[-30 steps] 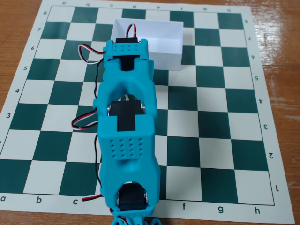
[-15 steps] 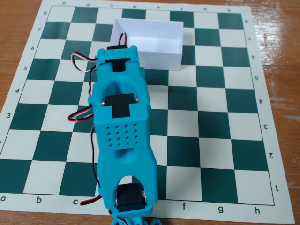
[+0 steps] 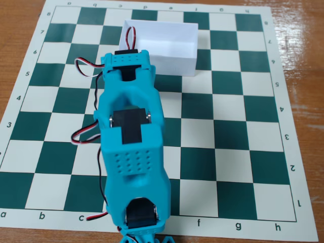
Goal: Grab the toy horse and put it in the box.
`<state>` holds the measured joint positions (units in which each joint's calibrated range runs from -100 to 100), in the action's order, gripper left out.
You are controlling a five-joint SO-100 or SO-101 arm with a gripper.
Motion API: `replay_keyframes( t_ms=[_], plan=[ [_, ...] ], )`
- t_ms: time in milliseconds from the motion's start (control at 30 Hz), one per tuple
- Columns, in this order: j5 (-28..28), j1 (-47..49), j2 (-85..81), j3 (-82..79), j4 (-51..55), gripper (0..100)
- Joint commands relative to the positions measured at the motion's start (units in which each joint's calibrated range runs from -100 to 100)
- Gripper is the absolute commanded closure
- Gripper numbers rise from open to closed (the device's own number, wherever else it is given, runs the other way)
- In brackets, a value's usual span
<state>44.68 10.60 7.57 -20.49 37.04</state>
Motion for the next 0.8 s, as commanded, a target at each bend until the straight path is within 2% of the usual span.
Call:
replay_keyframes(
  t_ms=[0,100,200,767],
  plan=[
    [1.5,0.18,-13.68,-2.13,-2.24,100],
    [3.5,0.61,-25.63,-10.69,-9.55,100],
    [5.6,0.4,-29.61,-15.06,-16.28,100],
    [5.55,-8.6,10.66,27.0,-16.44,100]
  ],
)
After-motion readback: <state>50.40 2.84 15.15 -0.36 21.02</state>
